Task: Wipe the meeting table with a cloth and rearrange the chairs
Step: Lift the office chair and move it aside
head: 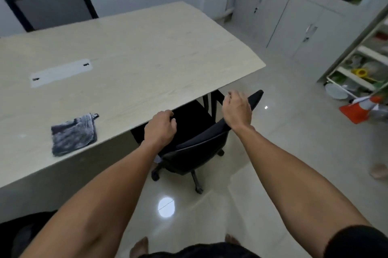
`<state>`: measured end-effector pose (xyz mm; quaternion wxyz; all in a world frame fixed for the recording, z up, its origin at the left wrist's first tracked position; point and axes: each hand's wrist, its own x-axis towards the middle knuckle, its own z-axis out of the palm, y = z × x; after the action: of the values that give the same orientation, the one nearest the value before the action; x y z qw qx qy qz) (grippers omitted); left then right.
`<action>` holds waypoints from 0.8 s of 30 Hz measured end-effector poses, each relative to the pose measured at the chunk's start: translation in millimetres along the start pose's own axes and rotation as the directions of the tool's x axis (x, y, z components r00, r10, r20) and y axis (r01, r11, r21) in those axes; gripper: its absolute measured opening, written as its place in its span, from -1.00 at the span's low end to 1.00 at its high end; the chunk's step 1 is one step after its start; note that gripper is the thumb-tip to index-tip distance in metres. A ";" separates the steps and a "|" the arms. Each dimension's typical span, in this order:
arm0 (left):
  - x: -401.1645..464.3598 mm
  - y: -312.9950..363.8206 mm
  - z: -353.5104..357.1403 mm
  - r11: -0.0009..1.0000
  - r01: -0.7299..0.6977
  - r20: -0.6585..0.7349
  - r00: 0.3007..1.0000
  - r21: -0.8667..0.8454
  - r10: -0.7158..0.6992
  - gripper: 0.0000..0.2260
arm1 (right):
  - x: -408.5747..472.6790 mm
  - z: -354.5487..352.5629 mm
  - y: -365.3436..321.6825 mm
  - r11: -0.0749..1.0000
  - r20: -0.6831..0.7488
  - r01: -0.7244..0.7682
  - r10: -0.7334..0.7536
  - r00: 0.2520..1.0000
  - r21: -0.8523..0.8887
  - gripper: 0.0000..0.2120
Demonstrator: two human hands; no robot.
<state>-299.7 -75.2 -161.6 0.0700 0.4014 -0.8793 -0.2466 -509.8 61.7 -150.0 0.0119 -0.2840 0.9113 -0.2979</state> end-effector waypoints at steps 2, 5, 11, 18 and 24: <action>-3.3 21.6 3.3 0.997 0.073 -0.048 0.996 0.013 -0.072 -0.71 | 11.5 -5.8 13.1 0.995 0.112 0.096 -0.099 0.989 0.029 -0.64; -16.6 56.7 11.1 0.986 0.168 -0.113 0.980 0.007 -0.166 -0.72 | 24.1 -17.3 34.0 0.964 0.265 0.266 -0.263 0.928 0.024 -0.63; -51.5 105.7 31.7 0.965 0.260 -0.160 0.954 0.021 -0.253 -0.52 | 37.9 -35.6 75.6 0.888 0.437 0.460 -0.413 0.799 -0.001 -0.47; -72.7 123.0 60.3 0.968 0.204 -0.158 0.971 0.145 -0.181 -0.44 | 37.0 -48.2 118.7 0.827 0.398 0.561 -0.508 0.764 -0.021 -0.45; -75.8 123.1 74.1 0.953 0.251 -0.214 0.953 0.170 -0.213 -0.59 | 40.4 -39.6 150.5 0.765 0.386 0.642 -0.575 0.721 -0.059 -0.61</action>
<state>-355.5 77.4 -160.0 0.0857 0.5295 -0.8346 -0.1253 -628.1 161.3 -194.2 0.0459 -0.6159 0.7734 -0.1428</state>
